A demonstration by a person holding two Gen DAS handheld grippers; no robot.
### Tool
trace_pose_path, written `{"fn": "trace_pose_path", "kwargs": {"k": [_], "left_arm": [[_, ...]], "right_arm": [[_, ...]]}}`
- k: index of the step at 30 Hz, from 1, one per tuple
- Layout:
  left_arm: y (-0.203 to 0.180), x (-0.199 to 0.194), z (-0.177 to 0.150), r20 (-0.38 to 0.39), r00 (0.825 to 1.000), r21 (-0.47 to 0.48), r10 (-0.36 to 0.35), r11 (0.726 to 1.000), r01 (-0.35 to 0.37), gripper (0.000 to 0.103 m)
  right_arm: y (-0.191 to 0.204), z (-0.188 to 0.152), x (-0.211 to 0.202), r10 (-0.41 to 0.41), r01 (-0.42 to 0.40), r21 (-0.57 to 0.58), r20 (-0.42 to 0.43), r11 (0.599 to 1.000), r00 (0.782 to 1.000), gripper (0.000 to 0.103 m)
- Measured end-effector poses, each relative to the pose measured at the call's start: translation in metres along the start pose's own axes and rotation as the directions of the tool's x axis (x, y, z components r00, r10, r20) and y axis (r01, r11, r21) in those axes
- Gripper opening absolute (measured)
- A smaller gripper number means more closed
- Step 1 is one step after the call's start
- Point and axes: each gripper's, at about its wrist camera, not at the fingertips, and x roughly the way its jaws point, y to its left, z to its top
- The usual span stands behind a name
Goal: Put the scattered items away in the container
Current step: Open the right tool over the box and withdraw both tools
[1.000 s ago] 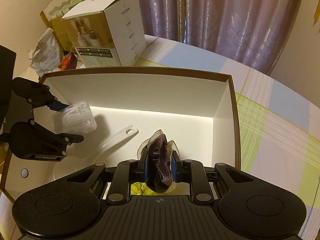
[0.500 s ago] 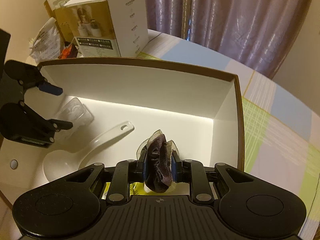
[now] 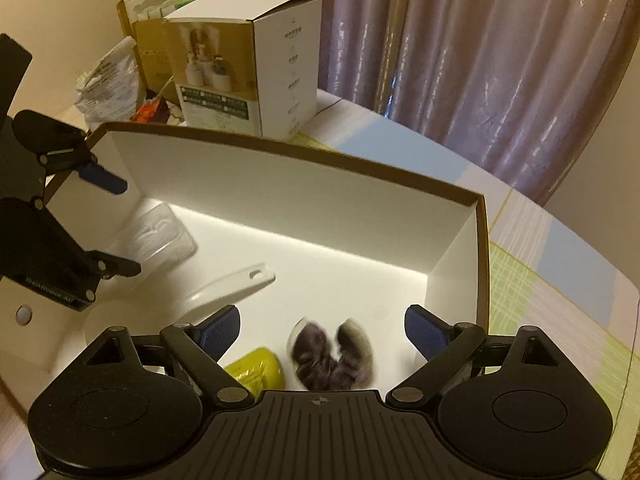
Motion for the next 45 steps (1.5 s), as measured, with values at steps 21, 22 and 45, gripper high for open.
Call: {"fn": "trace_pose_path", "kwargs": {"k": [21,22,45], "left_arm": [[-0.028,-0.051,-0.007,-0.002,1.000,-0.068,0.017,0.998,-0.017,0.095],[-0.030,-0.056,-0.007,0.002,1.000,-0.068,0.017,0.998,-0.017,0.096],[-0.066,-0.140,-0.033,0.075,0.996,-0.049,0.058,0.997,-0.055,0.099]], "right_arm": [[0.011,-0.026,-0.050,-0.050,0.050,0.000,-0.038,0.999,0.998,0.095],[0.012,-0.027,-0.052,-0.057,0.057,-0.004,-0.039,0.998,0.998,0.094],[0.040,-0.047,-0.126,-0.066,0.065,0.038,0.025,0.997,0.997,0.095]]}}
